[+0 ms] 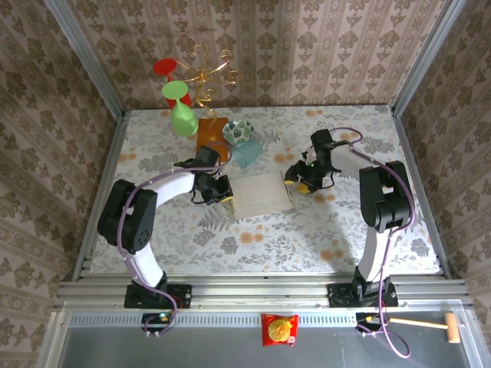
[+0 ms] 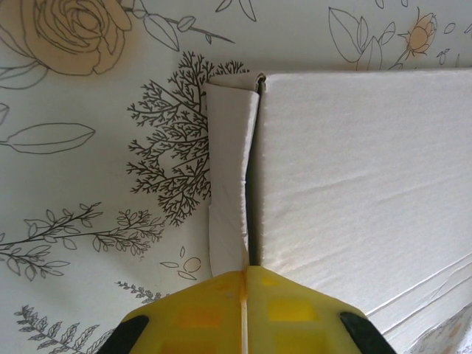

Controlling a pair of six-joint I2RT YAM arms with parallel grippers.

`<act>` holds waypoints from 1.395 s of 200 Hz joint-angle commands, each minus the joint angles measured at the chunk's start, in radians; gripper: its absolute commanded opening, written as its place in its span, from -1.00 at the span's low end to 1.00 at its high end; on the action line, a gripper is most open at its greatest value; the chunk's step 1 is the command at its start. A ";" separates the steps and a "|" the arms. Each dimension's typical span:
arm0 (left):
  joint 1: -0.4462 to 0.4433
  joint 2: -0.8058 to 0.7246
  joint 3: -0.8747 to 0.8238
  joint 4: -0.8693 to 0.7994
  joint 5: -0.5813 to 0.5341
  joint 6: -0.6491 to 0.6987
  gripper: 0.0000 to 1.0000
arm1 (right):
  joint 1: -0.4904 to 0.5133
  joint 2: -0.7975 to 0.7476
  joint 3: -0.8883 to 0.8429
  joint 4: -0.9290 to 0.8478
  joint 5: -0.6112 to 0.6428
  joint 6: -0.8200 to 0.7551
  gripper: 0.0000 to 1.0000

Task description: Fold the paper box

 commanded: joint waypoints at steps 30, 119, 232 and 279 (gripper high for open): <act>0.004 0.018 -0.096 -0.046 -0.071 0.022 -0.84 | 0.000 0.096 0.022 0.026 -0.178 -0.106 0.22; 0.021 -0.020 -0.171 0.025 -0.054 0.004 -0.85 | 0.025 0.122 -0.007 0.084 -0.350 -0.131 0.28; 0.023 -0.108 -0.147 0.234 0.039 -0.118 -0.75 | 0.069 0.117 -0.023 0.126 -0.293 -0.079 -0.21; 0.022 -0.111 -0.155 0.337 0.080 -0.184 -0.73 | 0.068 0.119 -0.032 0.133 -0.291 -0.071 -0.31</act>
